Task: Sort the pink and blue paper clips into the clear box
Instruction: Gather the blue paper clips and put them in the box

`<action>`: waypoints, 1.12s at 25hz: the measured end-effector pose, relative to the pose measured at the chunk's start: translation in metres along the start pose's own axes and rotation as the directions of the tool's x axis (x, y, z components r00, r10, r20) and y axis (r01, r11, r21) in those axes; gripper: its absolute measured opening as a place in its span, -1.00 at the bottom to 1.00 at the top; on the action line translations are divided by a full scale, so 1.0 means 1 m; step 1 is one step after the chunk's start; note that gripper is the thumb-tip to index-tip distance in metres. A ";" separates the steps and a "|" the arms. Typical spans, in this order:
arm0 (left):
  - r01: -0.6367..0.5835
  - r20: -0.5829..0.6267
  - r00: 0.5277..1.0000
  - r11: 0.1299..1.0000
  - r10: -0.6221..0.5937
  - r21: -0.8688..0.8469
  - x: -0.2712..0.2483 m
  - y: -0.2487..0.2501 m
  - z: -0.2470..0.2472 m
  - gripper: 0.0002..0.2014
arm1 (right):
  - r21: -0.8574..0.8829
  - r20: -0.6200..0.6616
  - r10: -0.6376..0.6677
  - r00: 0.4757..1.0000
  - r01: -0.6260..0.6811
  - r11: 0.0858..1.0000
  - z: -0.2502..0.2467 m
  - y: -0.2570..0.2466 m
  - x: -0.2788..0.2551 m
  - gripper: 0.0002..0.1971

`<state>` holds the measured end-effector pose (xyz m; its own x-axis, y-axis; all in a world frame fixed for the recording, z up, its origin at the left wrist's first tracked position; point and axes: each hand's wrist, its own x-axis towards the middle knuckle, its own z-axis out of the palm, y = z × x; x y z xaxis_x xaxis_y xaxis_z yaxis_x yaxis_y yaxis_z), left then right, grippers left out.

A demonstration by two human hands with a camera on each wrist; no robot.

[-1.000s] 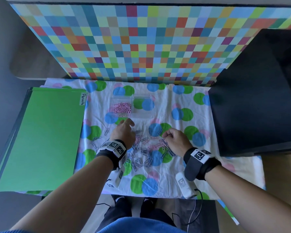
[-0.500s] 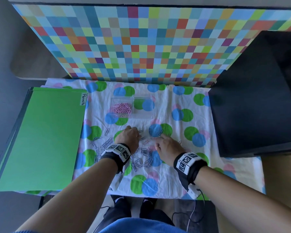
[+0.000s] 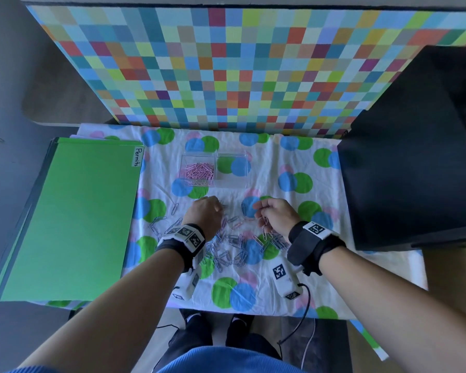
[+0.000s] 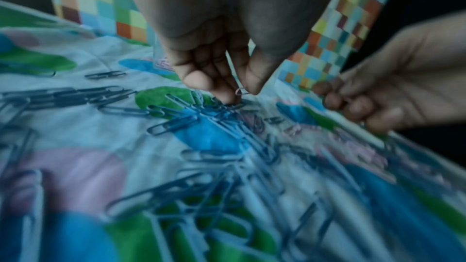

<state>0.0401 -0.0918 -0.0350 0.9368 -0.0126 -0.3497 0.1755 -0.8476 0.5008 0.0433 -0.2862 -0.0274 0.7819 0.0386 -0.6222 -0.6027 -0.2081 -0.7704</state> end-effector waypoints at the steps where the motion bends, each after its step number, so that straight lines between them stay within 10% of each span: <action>1: 0.017 -0.027 0.999 0.996 -0.020 -0.093 -0.001 0.001 -0.002 -0.91 | -0.054 0.003 0.000 1.000 0.000 0.999 0.002 -0.001 0.002 -0.70; 3: 0.040 -0.052 0.997 0.973 -0.053 -0.227 -0.004 0.003 -0.006 -0.88 | -0.324 0.005 -0.077 0.997 0.074 0.943 0.005 -0.002 0.004 -0.73; 6: 0.058 0.004 0.998 0.953 -0.060 -0.297 -0.007 0.003 -0.004 -0.74 | -0.755 0.123 -0.261 0.957 0.261 0.602 0.011 0.003 -0.001 -0.88; 11: 0.132 0.061 0.991 0.947 -0.120 -0.292 -0.010 0.019 0.006 -0.80 | -0.884 0.215 -0.310 0.926 0.320 0.342 0.019 0.011 0.000 -0.94; 20: -0.230 0.152 0.969 0.942 0.197 0.243 -0.012 0.031 0.028 -0.89 | -0.698 0.116 -0.272 0.955 0.273 0.661 -0.001 0.013 -0.025 -0.83; 25: -0.225 0.141 0.969 0.961 0.203 0.162 -0.014 0.031 0.027 -0.77 | -0.293 -0.082 -0.101 0.991 0.073 0.953 0.005 0.027 -0.031 -0.74; 28: -0.144 0.130 0.982 0.989 0.140 0.027 -0.009 0.041 0.025 -0.73 | -0.299 -0.086 -0.091 0.992 0.062 0.952 0.004 0.031 -0.038 -0.59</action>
<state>0.0316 -0.1393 -0.0308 0.9047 -0.1997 -0.3763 0.0303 -0.8509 0.5244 -0.0058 -0.2897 -0.0284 0.8444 -0.0264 -0.5350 -0.4779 -0.4883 -0.7302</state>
